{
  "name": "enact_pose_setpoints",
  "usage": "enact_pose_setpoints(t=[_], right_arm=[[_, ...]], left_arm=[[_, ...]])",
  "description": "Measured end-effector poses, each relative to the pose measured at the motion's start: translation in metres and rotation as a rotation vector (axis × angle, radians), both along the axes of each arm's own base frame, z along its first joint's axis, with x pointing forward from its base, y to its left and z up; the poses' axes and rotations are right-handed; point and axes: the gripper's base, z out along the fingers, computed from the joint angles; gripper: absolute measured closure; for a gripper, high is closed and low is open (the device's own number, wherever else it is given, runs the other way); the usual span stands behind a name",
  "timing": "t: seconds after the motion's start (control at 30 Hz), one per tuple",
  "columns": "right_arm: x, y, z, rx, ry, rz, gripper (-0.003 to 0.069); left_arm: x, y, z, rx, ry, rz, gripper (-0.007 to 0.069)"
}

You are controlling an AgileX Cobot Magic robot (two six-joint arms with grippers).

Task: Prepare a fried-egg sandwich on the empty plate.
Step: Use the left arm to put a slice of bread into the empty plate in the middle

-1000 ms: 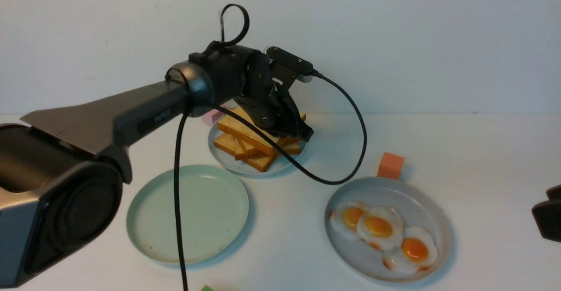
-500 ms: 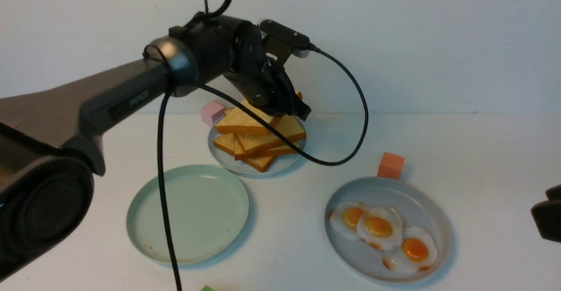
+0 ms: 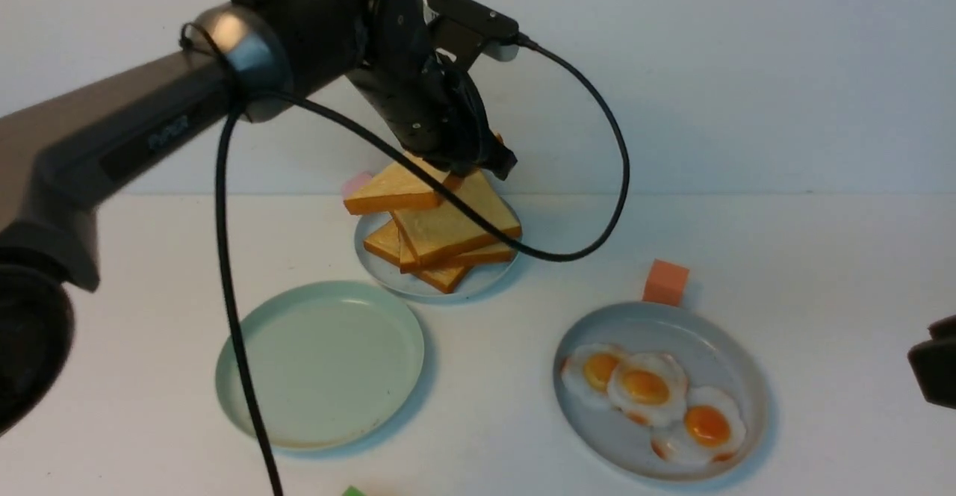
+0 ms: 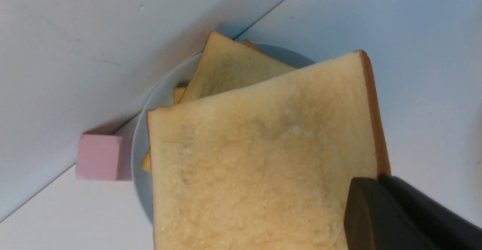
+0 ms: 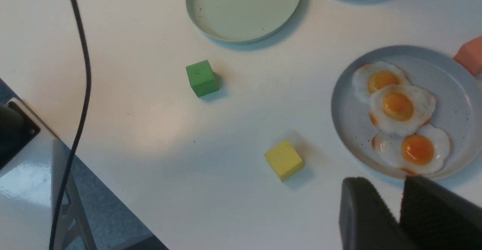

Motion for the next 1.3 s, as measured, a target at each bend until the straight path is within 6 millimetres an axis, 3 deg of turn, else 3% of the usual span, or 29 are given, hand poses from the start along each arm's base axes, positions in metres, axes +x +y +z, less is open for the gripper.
enact_pose_setpoints(t=[0.03, 0.1, 0.2, 0.37, 0.47, 0.67, 0.8, 1.0, 1.3], right_arm=[[0.0, 0.0, 0.0, 0.0, 0.0, 0.0, 0.0501], [0.001, -0.001, 0.0, -0.01, -0.005, -0.005, 0.0589], [0.001, -0.001, 0.0, -0.013, -0.016, -0.01, 0.0662], [0.003, -0.002, 0.001, -0.012, -0.033, -0.019, 0.067], [0.004, -0.001, 0.002, -0.006, -0.045, -0.023, 0.067], [0.005, -0.001, 0.003, 0.005, -0.061, -0.029, 0.0669], [0.005, -0.001, 0.003, 0.004, -0.061, -0.029, 0.0667], [0.004, 0.0, 0.004, 0.023, -0.051, -0.022, 0.0664], [0.003, 0.001, 0.003, 0.029, -0.037, -0.014, 0.0661]], left_arm=[[-0.001, 0.001, 0.001, 0.0, -0.001, 0.0, 0.0636], [-0.017, 0.009, 0.016, -0.008, -0.03, -0.001, 0.0636], [-0.031, 0.017, 0.017, 0.005, -0.035, -0.002, 0.0636], [-0.06, 0.033, 0.01, 0.029, -0.005, 0.002, 0.0636], [-0.09, 0.049, -0.003, 0.066, 0.022, -0.005, 0.0636], [-0.117, 0.066, -0.051, 0.154, 0.041, -0.038, 0.0636], [-0.123, 0.07, -0.075, 0.176, -0.001, -0.074, 0.0636], [-0.119, 0.067, -0.088, 0.173, -0.053, -0.102, 0.0636], [-0.111, 0.065, -0.125, 0.246, 0.029, -0.136, 0.0636]])
